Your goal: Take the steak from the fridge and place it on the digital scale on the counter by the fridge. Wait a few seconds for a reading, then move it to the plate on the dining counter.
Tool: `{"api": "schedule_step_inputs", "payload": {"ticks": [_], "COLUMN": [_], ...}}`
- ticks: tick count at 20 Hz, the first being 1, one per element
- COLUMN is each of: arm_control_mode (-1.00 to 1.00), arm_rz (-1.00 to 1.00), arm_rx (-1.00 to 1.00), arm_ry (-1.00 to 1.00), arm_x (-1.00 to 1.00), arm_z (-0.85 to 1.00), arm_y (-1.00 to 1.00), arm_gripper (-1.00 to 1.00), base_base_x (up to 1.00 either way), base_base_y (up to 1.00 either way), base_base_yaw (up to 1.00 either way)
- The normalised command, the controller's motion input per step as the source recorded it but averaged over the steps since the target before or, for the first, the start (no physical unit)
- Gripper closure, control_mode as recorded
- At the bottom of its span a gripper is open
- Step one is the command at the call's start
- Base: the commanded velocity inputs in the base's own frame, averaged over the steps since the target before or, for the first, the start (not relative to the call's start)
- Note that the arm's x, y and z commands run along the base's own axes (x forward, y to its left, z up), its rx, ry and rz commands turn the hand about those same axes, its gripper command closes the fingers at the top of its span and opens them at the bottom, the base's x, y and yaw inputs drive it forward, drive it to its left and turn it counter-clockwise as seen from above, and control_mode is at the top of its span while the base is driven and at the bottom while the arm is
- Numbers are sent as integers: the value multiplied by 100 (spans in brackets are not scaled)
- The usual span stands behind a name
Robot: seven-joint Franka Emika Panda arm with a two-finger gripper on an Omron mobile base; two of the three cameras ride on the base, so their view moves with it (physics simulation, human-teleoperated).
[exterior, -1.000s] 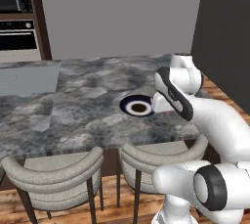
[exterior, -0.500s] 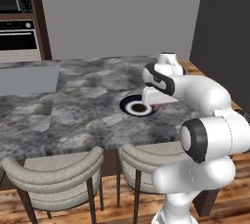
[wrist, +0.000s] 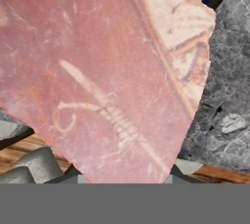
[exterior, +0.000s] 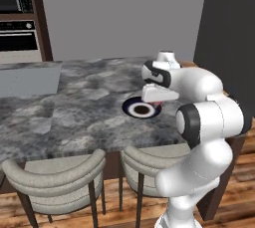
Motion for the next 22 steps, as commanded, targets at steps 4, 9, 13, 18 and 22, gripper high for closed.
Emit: {"api": "schedule_step_inputs", "payload": {"ticks": [4, 9, 13, 18, 22], "arm_control_mode": [-100, -100, -100, -100, -100], "arm_rz": [-1, -3, -5, -5, -3], "arm_rx": [0, 0, 0, 0, -3], "arm_ry": [-9, -16, -7, -1, 4], "arm_x": [1, 9, 38, 43, 28], "arm_z": [-43, -16, 0, -8, 0], "arm_y": [0, 1, 13, 20, 4], "arm_gripper": [100, 100, 100, 100, 100], "base_base_x": [0, 0, 0, 0, 0], "base_base_y": [0, 0, 0, 0, 0], "base_base_yaw": [0, 0, 0, 0, 0]}}
